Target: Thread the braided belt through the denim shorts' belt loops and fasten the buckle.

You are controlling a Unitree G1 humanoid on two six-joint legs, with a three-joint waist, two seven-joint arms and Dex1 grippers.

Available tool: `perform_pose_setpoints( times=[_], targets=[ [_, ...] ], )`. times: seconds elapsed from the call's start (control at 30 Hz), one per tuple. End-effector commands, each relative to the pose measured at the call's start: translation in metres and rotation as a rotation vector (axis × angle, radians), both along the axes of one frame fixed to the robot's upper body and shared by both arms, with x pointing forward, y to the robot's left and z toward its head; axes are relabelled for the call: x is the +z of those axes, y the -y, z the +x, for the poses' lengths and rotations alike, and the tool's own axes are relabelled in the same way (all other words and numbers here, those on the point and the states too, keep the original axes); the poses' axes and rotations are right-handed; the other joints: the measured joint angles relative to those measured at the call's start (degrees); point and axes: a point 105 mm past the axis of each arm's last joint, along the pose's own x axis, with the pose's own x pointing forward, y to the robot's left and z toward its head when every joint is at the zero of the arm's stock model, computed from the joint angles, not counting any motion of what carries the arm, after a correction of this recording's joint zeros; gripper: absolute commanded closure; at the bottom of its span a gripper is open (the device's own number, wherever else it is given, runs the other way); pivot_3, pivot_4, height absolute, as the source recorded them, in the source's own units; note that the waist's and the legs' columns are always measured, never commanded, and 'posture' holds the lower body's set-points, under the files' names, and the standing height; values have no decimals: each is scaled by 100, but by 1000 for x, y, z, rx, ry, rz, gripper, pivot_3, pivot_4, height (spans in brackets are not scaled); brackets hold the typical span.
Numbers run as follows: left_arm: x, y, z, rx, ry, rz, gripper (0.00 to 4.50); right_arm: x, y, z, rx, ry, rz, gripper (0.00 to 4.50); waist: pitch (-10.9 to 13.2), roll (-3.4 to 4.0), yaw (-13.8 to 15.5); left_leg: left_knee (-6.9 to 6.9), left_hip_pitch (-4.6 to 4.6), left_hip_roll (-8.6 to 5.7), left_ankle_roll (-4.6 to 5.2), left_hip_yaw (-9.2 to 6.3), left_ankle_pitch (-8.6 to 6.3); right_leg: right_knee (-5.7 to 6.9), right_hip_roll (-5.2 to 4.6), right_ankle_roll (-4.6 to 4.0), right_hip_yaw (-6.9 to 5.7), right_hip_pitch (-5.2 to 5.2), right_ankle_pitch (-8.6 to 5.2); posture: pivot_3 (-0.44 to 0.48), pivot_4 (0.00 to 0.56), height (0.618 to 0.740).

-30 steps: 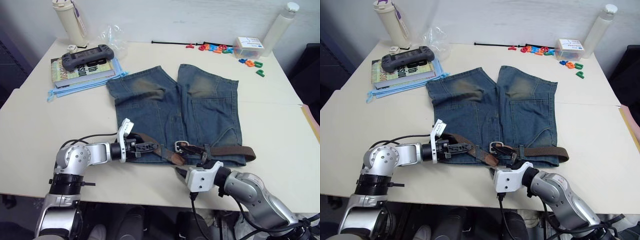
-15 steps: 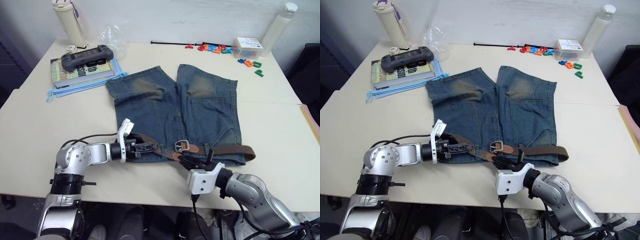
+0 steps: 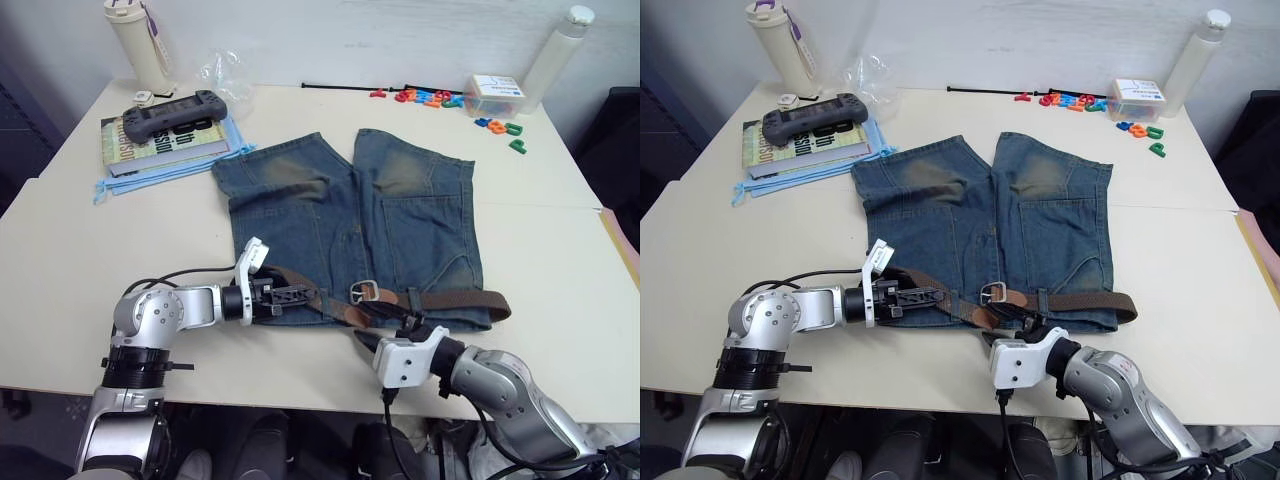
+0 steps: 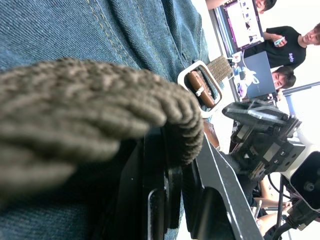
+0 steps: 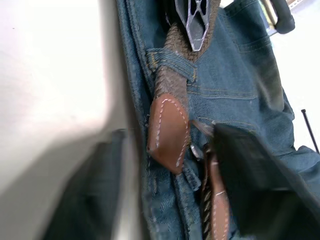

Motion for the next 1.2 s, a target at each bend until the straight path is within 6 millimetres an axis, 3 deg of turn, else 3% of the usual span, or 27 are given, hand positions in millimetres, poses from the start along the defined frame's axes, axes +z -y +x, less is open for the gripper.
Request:
perform_pose_setpoints(
  times=[0.03, 0.2, 0.3, 0.43, 0.7, 1.03, 1.07, 1.2],
  targets=[
    [9, 5, -2, -32, 30, -23, 4500, 12, -3, -4, 21, 37, 22, 964, 0, 0, -1, 0, 0, 0, 0, 0, 0, 1, 0, 0, 0, 0, 0, 0, 150, 706],
    [10, 6, -2, -35, 30, -26, 4500, 12, -2, -4, 19, 38, 21, 964, 0, 0, -2, 5, -1, 1, 0, 0, 0, 3, 0, 0, 1, 0, 0, 0, 150, 706],
    [10, 6, -3, -37, 29, -26, 4500, 13, -2, -4, 17, 44, 21, 2236, 0, 0, -1, 7, 0, 1, 0, 0, 0, 5, 1, 0, 1, 0, 0, 0, 150, 706],
    [9, 6, -3, -40, 26, -26, 4500, 13, -2, -4, 17, 49, 21, 4263, 0, 0, -2, 9, 0, 2, 0, 0, 0, 6, 1, 0, 2, 1, 0, 0, 150, 706],
    [12, 6, -4, -46, 88, -6, 4500, 19, -5, -4, 31, 54, 30, 4396, 0, 0, -5, 18, 0, 4, -1, 0, -1, 12, 2, -1, 5, 1, 0, 0, 150, 706],
    [46, -10, -35, -124, 356, 9, 169, 23, -4, -5, 37, 25, 24, 4500, 0, 0, -34, 31, 1, 22, -15, 1, -10, 21, 9, -15, 26, 0, -8, 0, 150, 706],
    [45, -12, -42, -145, 393, 42, 169, 23, -4, -5, 36, 20, 24, 4500, 0, 0, -41, 31, 1, 24, -16, 1, -10, 26, 8, -18, 26, -2, -9, 0, 150, 706],
    [8, -16, -66, -258, 540, 282, 169, 22, -6, -6, 40, 1, 33, 4500, 0, 6, -71, 21, 22, 30, -54, 15, -32, 31, 6, -32, 36, 1, -17, 0, 150, 706]
  ],
)
